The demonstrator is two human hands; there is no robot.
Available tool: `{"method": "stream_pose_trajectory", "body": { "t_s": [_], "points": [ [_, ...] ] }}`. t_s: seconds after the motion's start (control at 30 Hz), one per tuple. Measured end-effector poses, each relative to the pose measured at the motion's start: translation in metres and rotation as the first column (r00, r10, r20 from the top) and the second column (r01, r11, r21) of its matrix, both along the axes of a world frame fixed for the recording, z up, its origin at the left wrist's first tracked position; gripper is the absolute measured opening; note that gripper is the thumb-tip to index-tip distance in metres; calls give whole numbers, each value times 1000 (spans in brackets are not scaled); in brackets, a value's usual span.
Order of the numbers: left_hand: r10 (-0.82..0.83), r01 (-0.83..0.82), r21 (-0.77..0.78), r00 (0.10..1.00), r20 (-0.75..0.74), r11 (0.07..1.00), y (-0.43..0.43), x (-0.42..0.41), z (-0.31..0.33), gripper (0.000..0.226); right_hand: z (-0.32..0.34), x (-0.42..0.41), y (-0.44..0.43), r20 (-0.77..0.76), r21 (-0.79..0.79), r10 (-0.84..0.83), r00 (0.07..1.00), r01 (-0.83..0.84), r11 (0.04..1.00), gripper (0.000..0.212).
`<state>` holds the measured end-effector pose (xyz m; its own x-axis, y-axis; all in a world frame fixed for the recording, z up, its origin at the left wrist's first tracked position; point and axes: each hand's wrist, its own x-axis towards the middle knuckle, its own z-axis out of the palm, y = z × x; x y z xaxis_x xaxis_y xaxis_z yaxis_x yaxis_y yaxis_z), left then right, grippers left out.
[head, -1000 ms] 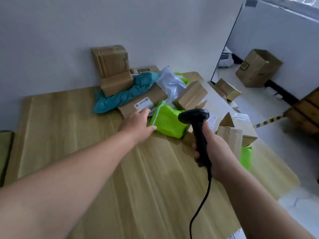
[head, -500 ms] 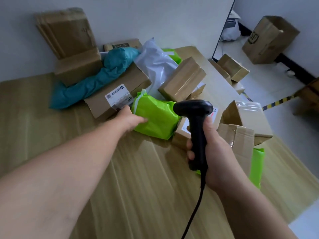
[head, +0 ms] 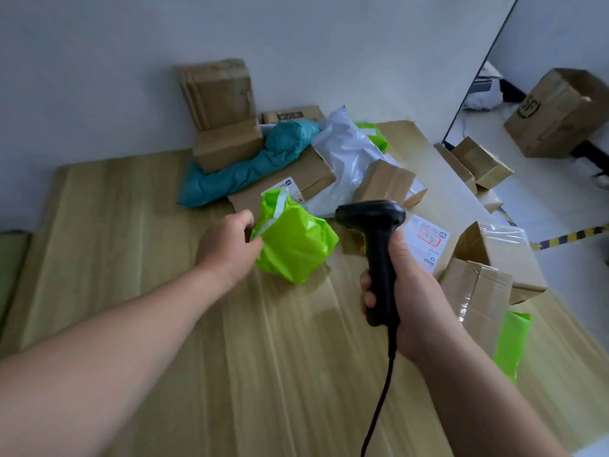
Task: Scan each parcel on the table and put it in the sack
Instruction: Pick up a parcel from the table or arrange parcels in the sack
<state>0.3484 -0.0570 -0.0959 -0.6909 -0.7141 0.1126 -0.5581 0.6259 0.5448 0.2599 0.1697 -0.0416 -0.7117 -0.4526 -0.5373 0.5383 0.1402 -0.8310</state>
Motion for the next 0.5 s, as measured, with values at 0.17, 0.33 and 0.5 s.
{"method": "stream_pose_trajectory", "body": {
  "t_s": [0.17, 0.33, 0.5],
  "points": [
    [-246, 258, -500, 965, 92, 826, 13, 54, 31, 11, 17, 23, -11, -17, -1, 77, 997, -77, 997, 49],
    [-429, 610, -480, 789, 440, 630, 33, 108, 5, 22, 17, 40, -16, -41, 7, 152, 988, -151, 988, 51],
    [-420, 511, -414, 858, 295, 754, 31, 139, -12, 58, 6, 47, -19, -26, 37, 219, 975, -218, 975, 53]
  ]
}}
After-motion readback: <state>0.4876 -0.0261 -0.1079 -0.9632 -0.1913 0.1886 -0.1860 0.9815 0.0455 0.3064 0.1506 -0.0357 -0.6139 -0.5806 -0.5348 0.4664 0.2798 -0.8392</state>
